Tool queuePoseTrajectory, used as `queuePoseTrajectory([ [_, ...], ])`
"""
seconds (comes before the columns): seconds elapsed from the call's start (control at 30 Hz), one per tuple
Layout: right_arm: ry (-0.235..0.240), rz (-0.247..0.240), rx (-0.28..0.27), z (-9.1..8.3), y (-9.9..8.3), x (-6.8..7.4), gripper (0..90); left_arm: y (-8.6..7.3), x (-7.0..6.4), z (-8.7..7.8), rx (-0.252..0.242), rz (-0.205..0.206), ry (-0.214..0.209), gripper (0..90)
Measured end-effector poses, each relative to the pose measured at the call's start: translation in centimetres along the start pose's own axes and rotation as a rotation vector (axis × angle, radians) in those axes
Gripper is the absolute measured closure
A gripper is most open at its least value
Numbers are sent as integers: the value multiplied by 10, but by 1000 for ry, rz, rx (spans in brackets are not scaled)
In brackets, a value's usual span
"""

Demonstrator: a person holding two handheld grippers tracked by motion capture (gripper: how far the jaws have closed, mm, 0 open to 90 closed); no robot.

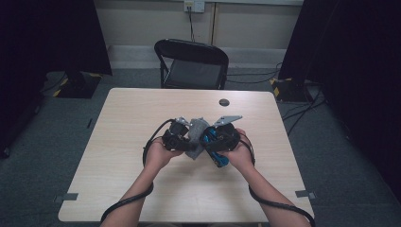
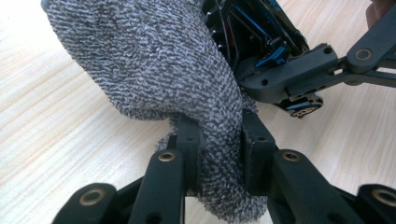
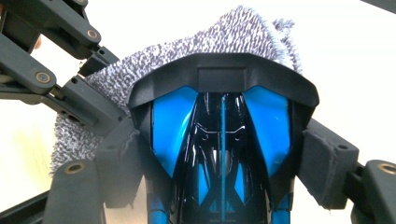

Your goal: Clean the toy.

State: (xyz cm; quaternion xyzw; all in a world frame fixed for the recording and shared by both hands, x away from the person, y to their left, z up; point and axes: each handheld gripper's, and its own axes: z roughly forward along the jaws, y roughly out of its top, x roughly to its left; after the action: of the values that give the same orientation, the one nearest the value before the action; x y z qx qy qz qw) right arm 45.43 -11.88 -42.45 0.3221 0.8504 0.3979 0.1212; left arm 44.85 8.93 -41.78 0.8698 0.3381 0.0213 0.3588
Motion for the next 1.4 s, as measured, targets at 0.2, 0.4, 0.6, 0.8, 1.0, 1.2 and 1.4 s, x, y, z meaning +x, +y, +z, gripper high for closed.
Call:
queuePoseTrajectory([
  [0.2,-2,5,-3,-1,1,-1,257,-1,0,1,3,-2,-9,735],
  [0.4,-5,3,-4,-2,2,-2,256,-1,-3,3,11,3,-15,735],
  [0.6,-4,6,-6,-3,3,-3,256,-1,-4,4,7,3,-15,734],
  [0.8,-2,7,-12,-3,4,-3,256,-2,-3,5,10,1,-18,734],
  [1.0,-2,12,-13,-3,6,-3,257,-3,-5,8,19,12,-25,734],
  [1.2,-2,21,-25,-5,10,-4,257,-5,-10,14,25,25,-43,733],
  [1.4,-8,13,-21,-5,14,-3,256,-7,-18,23,35,39,-54,732],
])
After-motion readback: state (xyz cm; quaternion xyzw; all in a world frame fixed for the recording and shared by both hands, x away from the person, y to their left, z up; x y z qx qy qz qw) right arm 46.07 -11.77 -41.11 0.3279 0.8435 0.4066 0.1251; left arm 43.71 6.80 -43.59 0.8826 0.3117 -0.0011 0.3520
